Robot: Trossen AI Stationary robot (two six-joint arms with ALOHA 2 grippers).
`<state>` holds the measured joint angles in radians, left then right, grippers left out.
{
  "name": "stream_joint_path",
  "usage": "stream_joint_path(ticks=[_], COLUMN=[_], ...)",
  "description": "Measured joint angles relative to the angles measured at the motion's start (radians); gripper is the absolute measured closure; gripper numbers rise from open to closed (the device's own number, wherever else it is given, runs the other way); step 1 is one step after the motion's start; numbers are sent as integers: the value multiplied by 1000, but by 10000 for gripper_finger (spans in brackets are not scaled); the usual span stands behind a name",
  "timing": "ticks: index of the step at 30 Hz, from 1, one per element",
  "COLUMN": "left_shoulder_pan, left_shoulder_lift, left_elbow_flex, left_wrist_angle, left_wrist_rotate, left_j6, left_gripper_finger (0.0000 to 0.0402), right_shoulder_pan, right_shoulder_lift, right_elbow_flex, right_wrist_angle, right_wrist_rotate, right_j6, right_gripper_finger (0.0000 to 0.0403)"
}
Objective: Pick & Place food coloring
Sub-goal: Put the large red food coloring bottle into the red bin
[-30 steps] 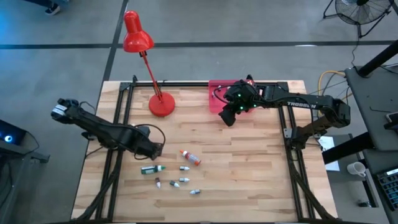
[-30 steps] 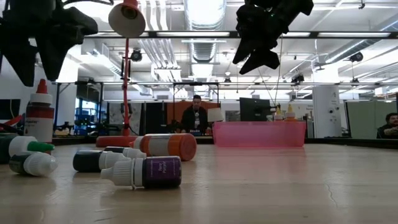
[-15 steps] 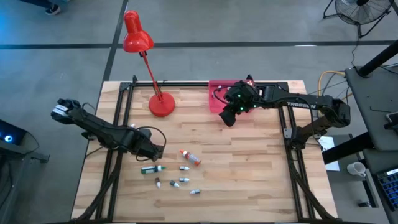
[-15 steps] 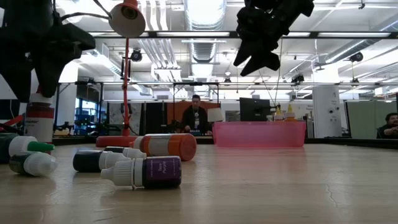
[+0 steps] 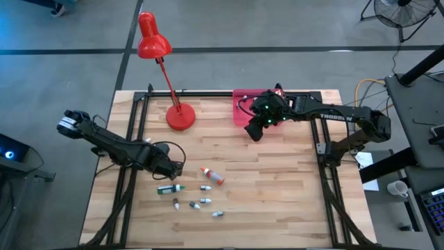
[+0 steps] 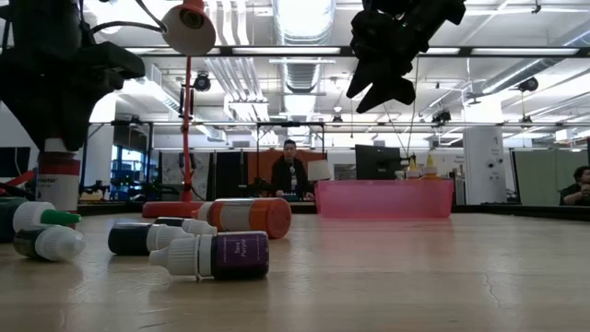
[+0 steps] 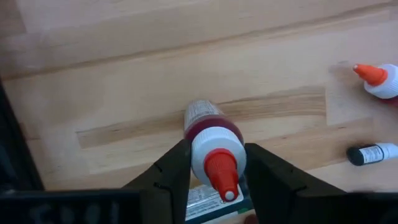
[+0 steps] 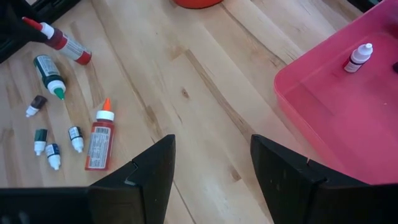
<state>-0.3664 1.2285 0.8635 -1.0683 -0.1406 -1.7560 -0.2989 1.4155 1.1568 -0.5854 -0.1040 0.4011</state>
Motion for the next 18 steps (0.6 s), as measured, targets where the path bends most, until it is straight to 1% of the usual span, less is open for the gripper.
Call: stream_joint_path(ticks=[5, 9, 11, 14, 16, 18], left_shoulder_pan=[0, 2, 19, 89, 161, 245], left_shoulder_lift=[0, 0, 0, 0, 4, 16], left_elbow_flex=[0, 10, 35, 79, 117, 162], left_wrist_angle=[0, 1, 4, 3, 3, 5], left_wrist_rotate=[-2, -2, 0, 0, 1, 7], left_j6=[4, 9, 38, 149, 248, 366], left_gripper_finger=[302, 306, 307, 308, 309, 309], right_shoulder_pan=[0, 0, 0, 0, 0, 2], right_shoulder_lift=[0, 0, -1, -15, -39, -78], right_elbow_flex=[0, 0, 0, 0, 0, 0], right_wrist_angle=[0, -1, -6, -13, -18, -29], right_wrist_rotate=[0, -1, -8, -9, 1, 39], right_j6=[0, 10, 28, 26, 19, 17], right_gripper_finger=[202, 202, 202, 202, 202, 202])
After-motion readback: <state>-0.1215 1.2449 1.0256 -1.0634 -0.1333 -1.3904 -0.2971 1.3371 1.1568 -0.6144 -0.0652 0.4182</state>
